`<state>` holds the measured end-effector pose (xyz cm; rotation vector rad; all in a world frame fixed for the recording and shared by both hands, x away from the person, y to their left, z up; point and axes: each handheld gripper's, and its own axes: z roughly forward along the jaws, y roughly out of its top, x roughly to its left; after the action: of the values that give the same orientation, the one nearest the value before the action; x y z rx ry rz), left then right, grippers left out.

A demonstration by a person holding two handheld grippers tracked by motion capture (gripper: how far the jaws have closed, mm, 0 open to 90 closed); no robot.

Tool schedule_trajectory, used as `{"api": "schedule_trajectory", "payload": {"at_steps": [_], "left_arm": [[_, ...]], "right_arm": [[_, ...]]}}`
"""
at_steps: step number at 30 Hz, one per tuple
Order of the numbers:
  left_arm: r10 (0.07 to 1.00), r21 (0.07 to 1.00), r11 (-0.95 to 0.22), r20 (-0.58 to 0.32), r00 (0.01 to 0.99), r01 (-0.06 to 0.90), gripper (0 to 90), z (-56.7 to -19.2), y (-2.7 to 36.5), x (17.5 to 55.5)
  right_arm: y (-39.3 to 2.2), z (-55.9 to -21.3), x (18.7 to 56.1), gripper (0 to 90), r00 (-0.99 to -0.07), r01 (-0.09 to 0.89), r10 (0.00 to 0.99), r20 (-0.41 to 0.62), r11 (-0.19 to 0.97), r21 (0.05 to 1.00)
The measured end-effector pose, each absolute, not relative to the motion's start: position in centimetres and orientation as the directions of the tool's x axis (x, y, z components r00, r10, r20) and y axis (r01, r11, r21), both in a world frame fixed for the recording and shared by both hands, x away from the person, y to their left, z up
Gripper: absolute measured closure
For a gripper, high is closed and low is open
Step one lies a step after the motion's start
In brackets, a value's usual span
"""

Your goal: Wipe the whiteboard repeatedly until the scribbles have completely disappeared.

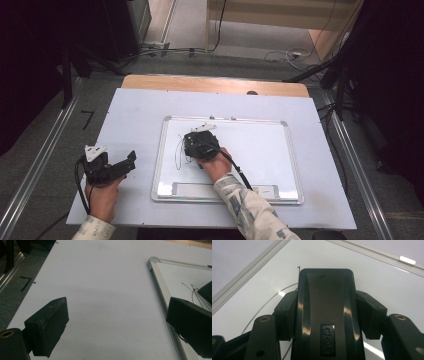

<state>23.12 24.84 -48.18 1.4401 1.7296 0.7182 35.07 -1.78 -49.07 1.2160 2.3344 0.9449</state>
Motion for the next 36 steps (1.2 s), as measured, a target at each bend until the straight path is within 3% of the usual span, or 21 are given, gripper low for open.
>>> {"api": "schedule_trajectory", "payload": {"at_steps": [36], "left_arm": [[0.977, 0.812, 0.207, -0.202, -0.07, 0.546, 5.1, -48.1, 25.0, 23.1]], "right_arm": [[4.1, -49.2, 31.6, 37.0, -0.655, 0.538, 0.755, -0.009, 0.475, 0.696]]}}
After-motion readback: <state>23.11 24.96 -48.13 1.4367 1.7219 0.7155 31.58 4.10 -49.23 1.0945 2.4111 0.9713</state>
